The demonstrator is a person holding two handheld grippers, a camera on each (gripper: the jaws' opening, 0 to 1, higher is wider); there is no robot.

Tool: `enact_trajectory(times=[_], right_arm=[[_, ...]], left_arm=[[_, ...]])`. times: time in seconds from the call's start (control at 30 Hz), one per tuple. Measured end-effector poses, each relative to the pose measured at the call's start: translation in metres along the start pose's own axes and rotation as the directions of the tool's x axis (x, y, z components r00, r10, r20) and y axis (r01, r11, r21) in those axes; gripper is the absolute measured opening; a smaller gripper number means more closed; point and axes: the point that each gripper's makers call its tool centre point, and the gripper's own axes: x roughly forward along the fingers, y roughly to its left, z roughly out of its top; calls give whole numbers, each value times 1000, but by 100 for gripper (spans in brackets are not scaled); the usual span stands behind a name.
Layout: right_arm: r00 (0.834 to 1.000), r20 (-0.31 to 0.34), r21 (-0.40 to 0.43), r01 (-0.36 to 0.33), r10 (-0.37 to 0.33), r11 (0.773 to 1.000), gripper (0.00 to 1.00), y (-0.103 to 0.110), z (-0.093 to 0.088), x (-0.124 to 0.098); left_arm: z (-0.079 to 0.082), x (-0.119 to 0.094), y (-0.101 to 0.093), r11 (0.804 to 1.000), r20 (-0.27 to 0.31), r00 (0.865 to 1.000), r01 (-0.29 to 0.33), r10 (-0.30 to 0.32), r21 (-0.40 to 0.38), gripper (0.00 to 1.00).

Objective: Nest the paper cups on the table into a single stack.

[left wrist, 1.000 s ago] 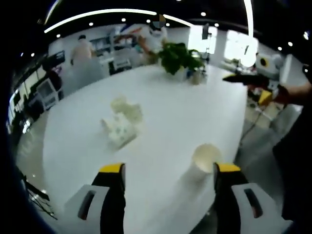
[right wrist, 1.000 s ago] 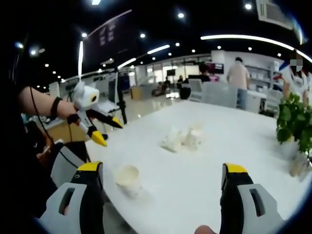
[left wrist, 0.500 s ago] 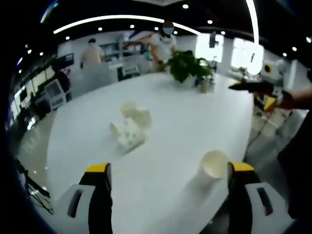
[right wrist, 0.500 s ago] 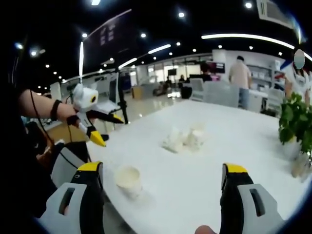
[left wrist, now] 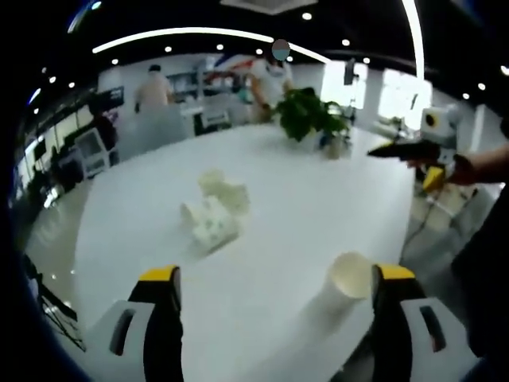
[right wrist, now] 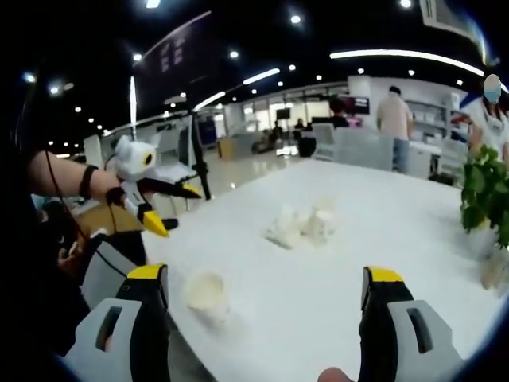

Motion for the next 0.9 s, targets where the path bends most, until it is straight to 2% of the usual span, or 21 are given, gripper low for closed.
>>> enact_trajectory(times=[0.2,0.4,0.57,0.73,0.9], right_arm=[[999,-32,12,0,0,1000,97,-22,-1,18],[998,-42,16,-37,37,999,92,-39,7,50],[996,-56,15,-72,73,997,83,-47,8,80],[989,-74,24,-128,129,992,74,-46,5,108],[977,-99,16,-190,191,982,67,-36,-3,135]], left_arm=[[-1,2,3,1000,4,1000,-5,5,4,100],[-5,4,2,1000,2,1000,3,-3,-11,100],[-6,2,7,1000,13,1000,-6,7,-23,100],[-5,1,8,1000,22,1000,-18,18,-12,100],[-6,0,11,999,28,999,-22,24,-45,100]])
